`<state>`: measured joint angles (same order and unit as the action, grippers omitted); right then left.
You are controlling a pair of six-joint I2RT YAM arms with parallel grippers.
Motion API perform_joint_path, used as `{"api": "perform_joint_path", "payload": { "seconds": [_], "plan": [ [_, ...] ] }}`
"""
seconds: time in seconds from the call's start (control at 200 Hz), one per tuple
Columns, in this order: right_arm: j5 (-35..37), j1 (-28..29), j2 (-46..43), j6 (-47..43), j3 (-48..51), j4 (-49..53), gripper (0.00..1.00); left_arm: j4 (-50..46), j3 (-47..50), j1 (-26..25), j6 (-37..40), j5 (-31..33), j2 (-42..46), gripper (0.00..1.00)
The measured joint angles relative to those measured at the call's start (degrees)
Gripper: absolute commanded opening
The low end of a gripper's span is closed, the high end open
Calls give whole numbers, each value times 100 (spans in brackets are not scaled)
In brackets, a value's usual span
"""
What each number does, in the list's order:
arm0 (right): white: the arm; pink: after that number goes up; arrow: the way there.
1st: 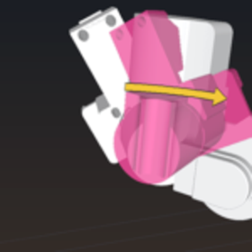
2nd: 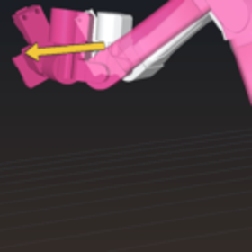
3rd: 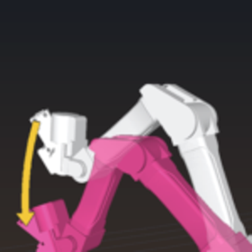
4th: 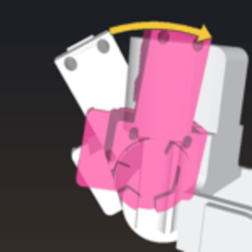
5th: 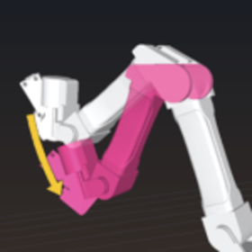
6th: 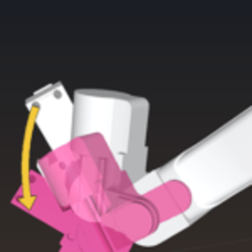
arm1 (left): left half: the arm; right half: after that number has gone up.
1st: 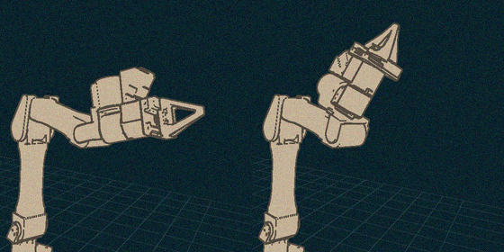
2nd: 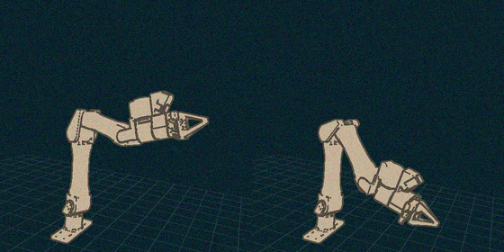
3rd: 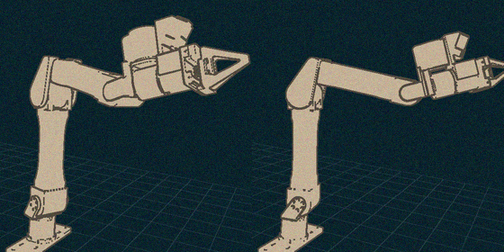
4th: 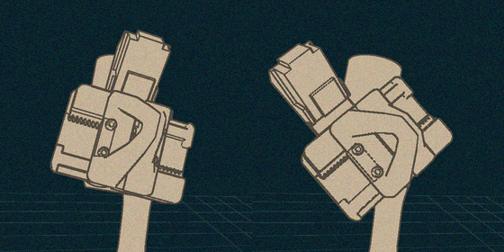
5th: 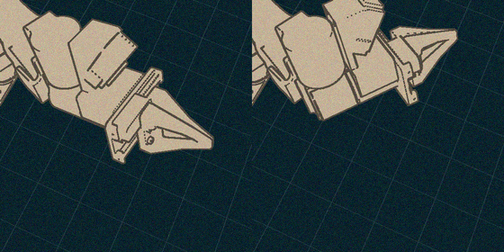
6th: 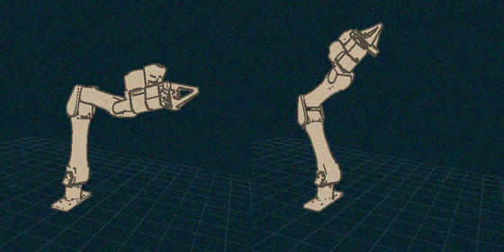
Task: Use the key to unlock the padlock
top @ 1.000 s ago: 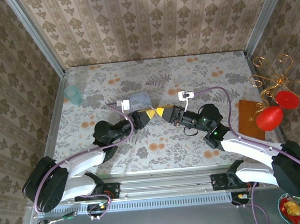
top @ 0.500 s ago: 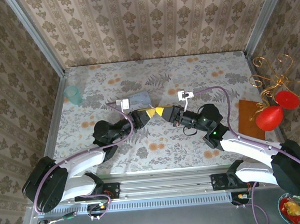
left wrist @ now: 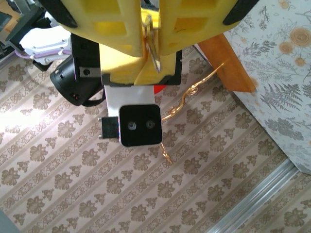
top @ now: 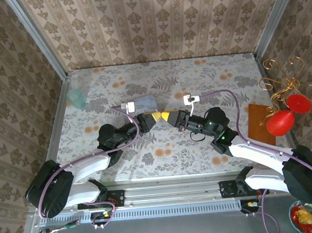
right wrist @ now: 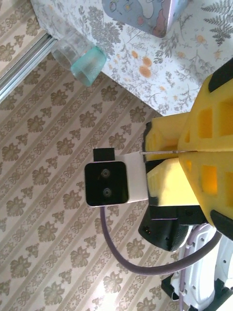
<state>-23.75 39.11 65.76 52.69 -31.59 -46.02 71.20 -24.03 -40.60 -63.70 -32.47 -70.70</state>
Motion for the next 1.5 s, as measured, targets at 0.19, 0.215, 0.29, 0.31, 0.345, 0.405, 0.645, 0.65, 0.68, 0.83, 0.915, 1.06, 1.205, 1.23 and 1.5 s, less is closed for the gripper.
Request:
{"api": "perform_joint_path", "payload": {
  "seconds": [0.19,0.215,0.29,0.31,0.345,0.405,0.645,0.65,0.68,0.83,0.915,1.06,1.205,1.23,1.5],
  "plan": [
    [-2,83,0,-50,-7,267,0,0,0,101,-46,44,2,21],
    [0,87,0,-61,-7,282,0,0,0,114,-63,48,2,21],
    [-2,92,0,-87,-7,299,0,0,0,142,-81,63,2,18],
    [-2,92,0,-94,-7,299,0,0,0,146,-87,63,2,18],
    [-4,94,0,-114,-9,299,0,0,0,164,-92,63,2,16],
    [-4,98,0,-133,-9,299,0,0,0,170,-105,63,2,14],
    [-2,109,0,-151,-9,323,0,7,-2,164,-127,59,2,5],
    [-4,109,0,-151,-9,323,0,7,-2,164,-127,59,2,5],
    [-2,109,0,-151,-9,337,0,7,0,164,-127,59,2,4],
    [-4,109,15,-140,-9,297,18,4,0,125,-122,120,2,0],
    [-4,120,85,-111,-9,223,24,2,0,81,-122,129,2,0],
    [-20,157,177,-107,-9,162,25,0,0,50,-122,155,2,0],
    [-20,181,184,-107,-9,127,21,0,0,52,-122,236,2,0],
    [-20,184,184,-109,-9,127,21,0,0,59,-122,238,2,0],
    [-17,184,181,-129,-9,138,5,-4,0,129,-120,254,4,0]
  ]
}}
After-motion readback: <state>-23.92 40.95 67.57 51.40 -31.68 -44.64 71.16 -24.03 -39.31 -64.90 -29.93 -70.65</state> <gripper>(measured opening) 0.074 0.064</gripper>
